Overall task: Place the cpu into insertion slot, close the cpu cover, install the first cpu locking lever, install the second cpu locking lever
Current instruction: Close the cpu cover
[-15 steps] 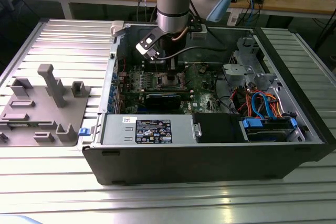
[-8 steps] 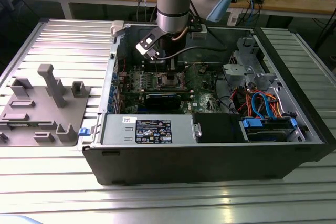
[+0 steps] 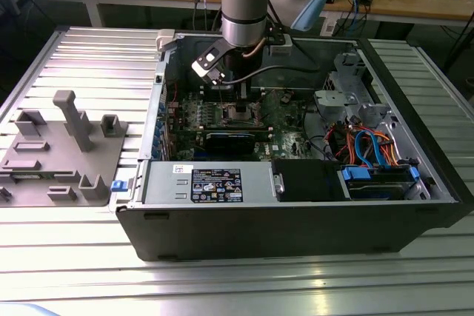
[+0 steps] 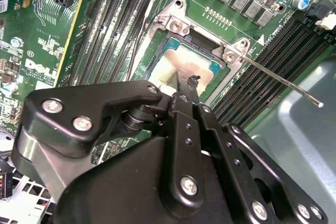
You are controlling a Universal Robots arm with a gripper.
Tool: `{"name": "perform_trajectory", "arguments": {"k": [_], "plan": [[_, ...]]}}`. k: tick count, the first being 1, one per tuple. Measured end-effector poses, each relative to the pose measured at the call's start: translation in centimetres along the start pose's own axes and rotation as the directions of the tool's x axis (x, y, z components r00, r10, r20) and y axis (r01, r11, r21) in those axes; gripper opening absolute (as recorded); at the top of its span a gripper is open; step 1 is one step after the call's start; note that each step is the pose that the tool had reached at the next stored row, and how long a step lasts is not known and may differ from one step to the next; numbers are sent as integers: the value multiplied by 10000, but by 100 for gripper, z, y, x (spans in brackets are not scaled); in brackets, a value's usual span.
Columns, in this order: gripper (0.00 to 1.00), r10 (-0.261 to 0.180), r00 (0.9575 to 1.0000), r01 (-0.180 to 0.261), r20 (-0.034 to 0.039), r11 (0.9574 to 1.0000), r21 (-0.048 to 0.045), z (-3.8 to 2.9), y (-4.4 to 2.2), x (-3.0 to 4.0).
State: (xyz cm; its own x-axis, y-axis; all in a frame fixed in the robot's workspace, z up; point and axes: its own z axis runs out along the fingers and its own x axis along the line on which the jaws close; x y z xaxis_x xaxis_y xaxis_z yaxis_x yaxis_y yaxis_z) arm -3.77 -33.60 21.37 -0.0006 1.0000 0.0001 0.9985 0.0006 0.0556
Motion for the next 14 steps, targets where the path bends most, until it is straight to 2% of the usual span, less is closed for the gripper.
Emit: {"name": "perform_trajectory", "arguments": {"k": [4, 5, 6, 10, 11, 14], "plan": [[11, 0, 10000, 0, -1, 10000, 3, 0, 0, 0], [11, 3, 10000, -3, -2, 10000, 19, 1, 6, 1], [11, 1, 10000, -1, -2, 10000, 97, 2, 20, 1], [11, 1, 10000, -1, 0, 9999, 107, 1, 20, 0], [11, 1, 10000, -1, -1, 9999, 108, -7, 20, 0], [11, 1, 10000, -1, -4, 9999, 108, -92, 25, 0]]}}
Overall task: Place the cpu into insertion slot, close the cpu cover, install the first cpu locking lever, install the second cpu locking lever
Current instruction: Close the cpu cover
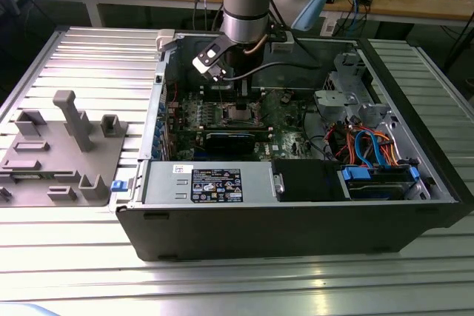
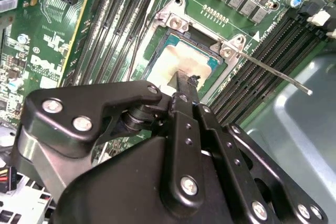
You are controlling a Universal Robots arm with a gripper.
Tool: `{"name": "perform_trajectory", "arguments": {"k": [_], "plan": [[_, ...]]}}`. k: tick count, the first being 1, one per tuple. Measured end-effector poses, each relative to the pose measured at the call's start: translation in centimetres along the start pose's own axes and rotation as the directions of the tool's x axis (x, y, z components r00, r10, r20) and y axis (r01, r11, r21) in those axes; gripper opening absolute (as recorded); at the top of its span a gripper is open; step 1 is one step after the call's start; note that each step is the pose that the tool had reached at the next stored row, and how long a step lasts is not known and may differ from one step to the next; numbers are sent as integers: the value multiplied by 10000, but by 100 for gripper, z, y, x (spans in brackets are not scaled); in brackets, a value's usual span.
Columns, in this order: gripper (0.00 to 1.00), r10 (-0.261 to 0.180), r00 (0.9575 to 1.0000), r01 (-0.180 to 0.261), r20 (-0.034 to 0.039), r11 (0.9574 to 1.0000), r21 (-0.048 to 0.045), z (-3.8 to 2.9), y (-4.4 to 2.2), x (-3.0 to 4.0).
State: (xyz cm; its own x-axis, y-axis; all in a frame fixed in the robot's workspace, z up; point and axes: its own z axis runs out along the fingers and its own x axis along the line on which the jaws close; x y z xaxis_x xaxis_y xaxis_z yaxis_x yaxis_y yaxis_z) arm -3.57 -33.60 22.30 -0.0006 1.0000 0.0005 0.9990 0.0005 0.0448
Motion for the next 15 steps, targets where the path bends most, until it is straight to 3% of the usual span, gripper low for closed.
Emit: {"name": "perform_trajectory", "arguments": {"k": [15], "plan": [[11, 0, 10000, 0, -1, 10000, -1, -27, 1, 0]]}}
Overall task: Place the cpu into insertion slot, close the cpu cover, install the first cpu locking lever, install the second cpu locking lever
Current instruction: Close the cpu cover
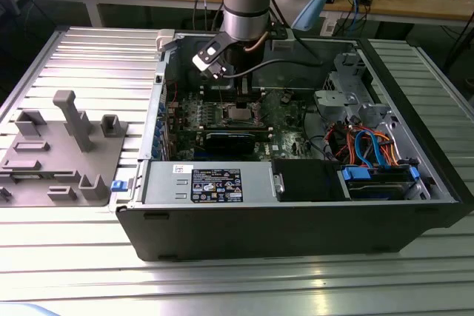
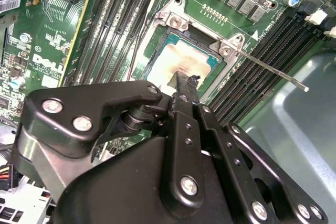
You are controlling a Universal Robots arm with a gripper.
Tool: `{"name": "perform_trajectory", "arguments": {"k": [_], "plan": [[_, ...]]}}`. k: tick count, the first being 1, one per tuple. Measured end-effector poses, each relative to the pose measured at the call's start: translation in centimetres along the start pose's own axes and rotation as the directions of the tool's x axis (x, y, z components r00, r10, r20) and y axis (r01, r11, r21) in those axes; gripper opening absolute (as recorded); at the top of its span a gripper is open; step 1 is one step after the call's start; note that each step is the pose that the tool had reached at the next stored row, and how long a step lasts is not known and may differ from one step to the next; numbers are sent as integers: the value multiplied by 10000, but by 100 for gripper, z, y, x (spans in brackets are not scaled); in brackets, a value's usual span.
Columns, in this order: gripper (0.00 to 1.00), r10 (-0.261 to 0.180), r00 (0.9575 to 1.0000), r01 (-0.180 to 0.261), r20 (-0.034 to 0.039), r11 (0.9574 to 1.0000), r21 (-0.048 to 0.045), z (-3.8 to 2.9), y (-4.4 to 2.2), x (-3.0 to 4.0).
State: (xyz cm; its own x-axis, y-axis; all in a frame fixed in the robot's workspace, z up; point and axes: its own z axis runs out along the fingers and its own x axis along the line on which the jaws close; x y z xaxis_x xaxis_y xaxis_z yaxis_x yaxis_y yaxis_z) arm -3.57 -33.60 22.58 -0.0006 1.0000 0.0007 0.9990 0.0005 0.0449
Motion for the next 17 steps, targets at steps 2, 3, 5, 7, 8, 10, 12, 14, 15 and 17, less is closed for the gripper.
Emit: {"name": "perform_trajectory", "arguments": {"k": [2, 3, 5, 7, 8, 10, 12, 14, 15, 17], "plan": [[11, 0, 10000, 0, 0, 10000, 0, -6, 0, 0], [11, 0, 10000, 0, 0, 10000, 0, -7, 0, 0], [11, 0, 10000, 0, 0, 10000, 0, -11, 0, 0], [11, 0, 10000, 0, 0, 10000, 0, -13, 1, 0], [11, 0, 10000, 0, 0, 10000, 0, -16, 1, 0], [11, 0, 10000, 0, 0, 10000, 1, -16, 1, 0], [11, 0, 10000, 0, 1, 10000, 0, -16, 1, 0], [11, 0, 10000, 0, 2, 10000, 0, -16, 1, 0], [11, -1, 10000, 1, 2, 10000, 1, -17, 1, 0], [11, -1, 10000, 1, 2, 10000, 1, -35, 2, 0]]}}
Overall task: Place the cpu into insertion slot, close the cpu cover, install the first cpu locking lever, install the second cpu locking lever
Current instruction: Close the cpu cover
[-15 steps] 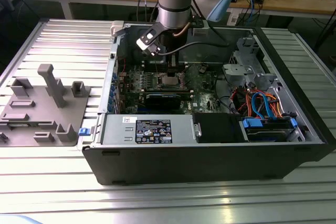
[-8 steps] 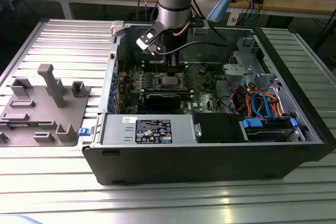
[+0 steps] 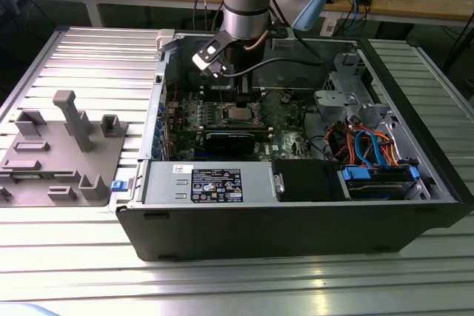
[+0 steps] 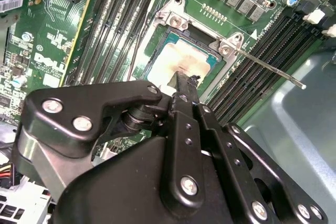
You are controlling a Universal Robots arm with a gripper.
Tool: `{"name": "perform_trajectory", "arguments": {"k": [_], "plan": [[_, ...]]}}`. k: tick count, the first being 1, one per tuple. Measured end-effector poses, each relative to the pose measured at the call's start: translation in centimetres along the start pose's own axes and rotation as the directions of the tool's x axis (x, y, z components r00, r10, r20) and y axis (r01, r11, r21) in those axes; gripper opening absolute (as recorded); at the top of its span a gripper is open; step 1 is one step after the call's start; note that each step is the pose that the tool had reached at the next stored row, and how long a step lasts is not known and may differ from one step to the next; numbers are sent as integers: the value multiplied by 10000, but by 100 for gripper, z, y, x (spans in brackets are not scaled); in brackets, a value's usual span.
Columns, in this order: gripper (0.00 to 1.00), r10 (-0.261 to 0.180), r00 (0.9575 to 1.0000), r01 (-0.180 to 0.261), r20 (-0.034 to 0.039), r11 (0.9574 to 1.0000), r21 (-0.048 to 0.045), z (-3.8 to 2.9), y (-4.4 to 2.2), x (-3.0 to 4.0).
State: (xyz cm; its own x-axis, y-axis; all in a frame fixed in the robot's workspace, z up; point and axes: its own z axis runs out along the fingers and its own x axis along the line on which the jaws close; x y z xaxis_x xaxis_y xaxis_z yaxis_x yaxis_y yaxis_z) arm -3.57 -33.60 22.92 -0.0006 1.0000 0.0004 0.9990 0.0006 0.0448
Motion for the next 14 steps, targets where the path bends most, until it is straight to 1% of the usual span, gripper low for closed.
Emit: {"name": "perform_trajectory", "arguments": {"k": [3, 8, 14], "plan": [[11, 1, 10000, -1, -1, 10000, -1, -77, 3, 0], [11, 1, 10000, -1, -2, 10000, -1, -140, 6, 0], [11, 1, 10000, -1, -1, 10000, -1, -237, 11, 0]]}}
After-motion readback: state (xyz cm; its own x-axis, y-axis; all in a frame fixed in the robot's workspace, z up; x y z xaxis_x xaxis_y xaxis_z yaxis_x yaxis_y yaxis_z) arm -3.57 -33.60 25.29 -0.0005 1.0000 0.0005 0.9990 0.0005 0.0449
